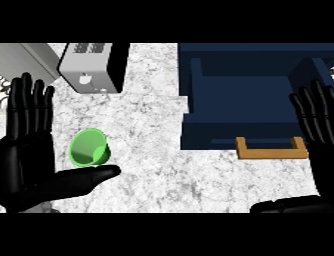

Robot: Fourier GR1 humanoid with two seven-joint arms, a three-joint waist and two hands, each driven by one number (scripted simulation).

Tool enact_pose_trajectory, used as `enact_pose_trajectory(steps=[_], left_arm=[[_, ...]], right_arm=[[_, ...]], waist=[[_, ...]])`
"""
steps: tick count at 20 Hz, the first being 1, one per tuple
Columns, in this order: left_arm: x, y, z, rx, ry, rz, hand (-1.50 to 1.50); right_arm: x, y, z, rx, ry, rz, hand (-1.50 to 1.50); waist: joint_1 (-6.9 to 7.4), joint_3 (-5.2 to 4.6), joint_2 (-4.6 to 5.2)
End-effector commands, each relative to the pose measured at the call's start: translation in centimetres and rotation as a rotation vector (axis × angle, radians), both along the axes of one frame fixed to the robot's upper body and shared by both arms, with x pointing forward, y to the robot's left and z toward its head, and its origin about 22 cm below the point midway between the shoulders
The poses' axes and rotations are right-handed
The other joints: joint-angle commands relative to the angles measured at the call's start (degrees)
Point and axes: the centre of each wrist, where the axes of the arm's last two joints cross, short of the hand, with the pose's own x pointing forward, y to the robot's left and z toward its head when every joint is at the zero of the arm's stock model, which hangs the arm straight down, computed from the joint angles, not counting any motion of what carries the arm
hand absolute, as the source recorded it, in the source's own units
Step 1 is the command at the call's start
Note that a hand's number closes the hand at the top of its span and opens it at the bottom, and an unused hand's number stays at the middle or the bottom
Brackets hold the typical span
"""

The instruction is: Pick up the cup, place it into the drawer and close the drawer

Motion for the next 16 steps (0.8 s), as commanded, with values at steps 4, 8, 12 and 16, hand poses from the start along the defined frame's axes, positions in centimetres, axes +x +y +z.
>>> enact_pose_trajectory(steps=[4,8,12,16], left_arm=[[1.0,-3.1,-1.0,-0.076,0.029,0.027,-1.50],[1.5,-3.4,-1.2,-0.085,0.023,0.022,-1.50],[1.5,-1.9,-0.1,-0.096,0.035,0.035,-1.50],[1.3,-2.1,-2.6,-0.081,0.046,0.048,-1.50]], right_arm=[[0.4,-0.1,0.2,0.031,0.034,0.020,-1.50],[0.9,0.4,0.6,0.013,0.039,0.024,-1.50],[1.5,0.0,0.7,0.016,0.020,0.028,-1.50],[1.3,0.4,0.1,0.021,0.019,0.022,-1.50]], waist=[[0.11,0.10,-0.09],[0.19,0.09,-0.09],[0.27,0.10,-0.10],[0.26,0.09,-0.10]])
